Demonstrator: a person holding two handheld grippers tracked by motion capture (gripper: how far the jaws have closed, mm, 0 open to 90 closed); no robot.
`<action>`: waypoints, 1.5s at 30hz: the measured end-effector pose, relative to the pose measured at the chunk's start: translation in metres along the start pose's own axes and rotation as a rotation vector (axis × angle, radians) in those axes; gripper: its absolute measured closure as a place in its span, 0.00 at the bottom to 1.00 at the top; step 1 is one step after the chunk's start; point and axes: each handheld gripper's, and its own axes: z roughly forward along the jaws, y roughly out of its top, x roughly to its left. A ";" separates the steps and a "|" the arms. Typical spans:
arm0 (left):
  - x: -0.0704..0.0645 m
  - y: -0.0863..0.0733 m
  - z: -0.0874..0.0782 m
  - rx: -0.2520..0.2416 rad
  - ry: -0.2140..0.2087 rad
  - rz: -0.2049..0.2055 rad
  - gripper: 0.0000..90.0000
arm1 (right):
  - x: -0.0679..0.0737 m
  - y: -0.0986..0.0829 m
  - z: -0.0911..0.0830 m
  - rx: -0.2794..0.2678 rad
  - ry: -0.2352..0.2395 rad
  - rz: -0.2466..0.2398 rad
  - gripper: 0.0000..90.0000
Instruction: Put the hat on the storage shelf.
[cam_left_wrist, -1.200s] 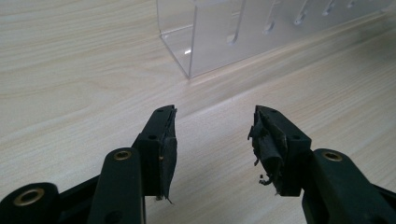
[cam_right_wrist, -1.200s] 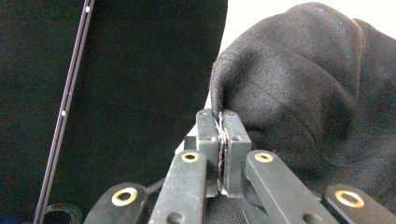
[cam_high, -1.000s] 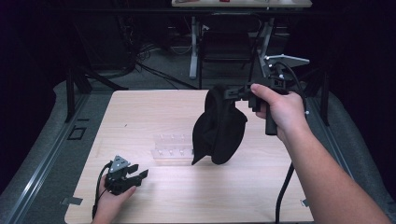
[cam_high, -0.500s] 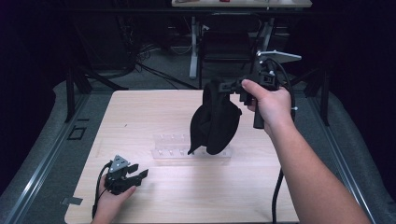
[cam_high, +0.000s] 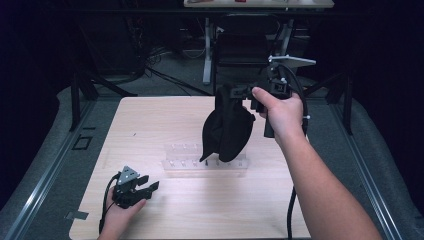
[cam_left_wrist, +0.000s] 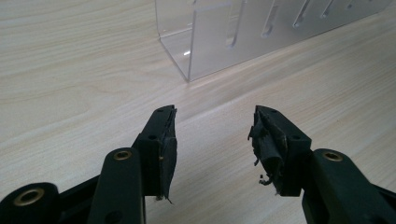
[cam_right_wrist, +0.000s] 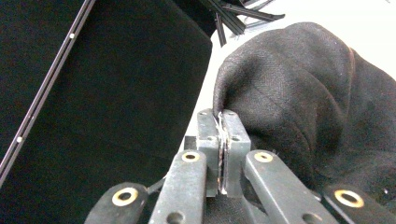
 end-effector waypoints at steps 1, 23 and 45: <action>0.000 0.000 0.000 -0.001 -0.001 0.001 0.55 | -0.001 -0.001 0.000 -0.002 -0.002 -0.004 0.98; -0.037 0.052 -0.009 -0.131 -0.102 0.122 0.60 | -0.018 -0.015 0.004 -0.043 -0.002 -0.016 0.99; -0.089 0.096 0.006 -0.142 -0.178 0.243 0.62 | -0.007 -0.017 0.022 0.001 0.037 -0.028 0.99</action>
